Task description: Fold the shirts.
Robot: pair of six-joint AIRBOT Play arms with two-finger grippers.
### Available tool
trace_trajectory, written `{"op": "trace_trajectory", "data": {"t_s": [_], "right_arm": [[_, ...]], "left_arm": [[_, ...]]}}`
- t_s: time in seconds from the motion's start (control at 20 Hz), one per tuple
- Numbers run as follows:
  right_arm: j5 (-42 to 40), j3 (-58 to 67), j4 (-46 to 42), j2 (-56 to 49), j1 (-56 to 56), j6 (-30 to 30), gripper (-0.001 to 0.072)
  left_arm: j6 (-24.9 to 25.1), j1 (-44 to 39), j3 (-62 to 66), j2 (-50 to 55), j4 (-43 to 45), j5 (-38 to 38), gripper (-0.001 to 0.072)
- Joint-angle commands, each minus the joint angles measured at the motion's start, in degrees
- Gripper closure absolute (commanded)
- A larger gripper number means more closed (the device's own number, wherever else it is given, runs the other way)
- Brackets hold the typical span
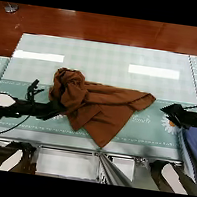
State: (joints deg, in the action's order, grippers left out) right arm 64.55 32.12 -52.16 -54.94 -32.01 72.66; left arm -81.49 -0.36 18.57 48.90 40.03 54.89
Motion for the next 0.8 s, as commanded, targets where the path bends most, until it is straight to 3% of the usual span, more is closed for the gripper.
{"op": "trace_trajectory", "data": {"t_s": [0.0,0.05,0.1,0.15,0.2,0.35,0.5,0.6,0.75], "right_arm": [[-0.46,-1.66,1.05,0.57,-0.26,-0.57,0.0082],[-0.46,-1.66,1.09,0.57,-0.26,-0.55,0.0082],[-0.48,-1.66,1.09,0.57,-0.26,-0.50,0.0081],[-0.59,-1.66,1.09,0.55,-0.26,-0.46,0.0082],[-0.83,-1.66,1.07,0.31,-0.26,-0.24,0.0081],[-1.29,-1.66,1.11,-2.05,0.66,0.02,0.0082],[-7.08,-1.27,3.63,-5.79,7.41,1.01,0.0081],[-11.47,1.51,3.82,-9.75,11.65,3.30,0.0082],[-11.04,7.89,3.69,-17.99,15.98,5.68,0.0081]], "left_arm": [[-0.22,-6.32,-1.95,3.02,-3.76,-12.44,0.0007],[0.04,-6.82,-1.81,4.20,-5.57,-13.99,0.0021],[1.40,-7.06,-1.27,4.92,-7.04,-14.32,0.0239],[4.33,-7.28,-0.37,5.14,-7.41,-14.19,0.0666],[6.49,-7.43,0.72,5.05,-8.00,-14.12,0.0674],[6.93,-7.43,5.29,5.01,-8.11,-12.13,0.0674],[7.37,-7.43,9.27,4.98,-8.11,-10.78,0.0674],[7.37,-7.43,10.78,4.98,-8.11,-10.71,0.0674],[7.37,-7.43,11.34,5.01,-8.11,-10.64,0.0674]]}}
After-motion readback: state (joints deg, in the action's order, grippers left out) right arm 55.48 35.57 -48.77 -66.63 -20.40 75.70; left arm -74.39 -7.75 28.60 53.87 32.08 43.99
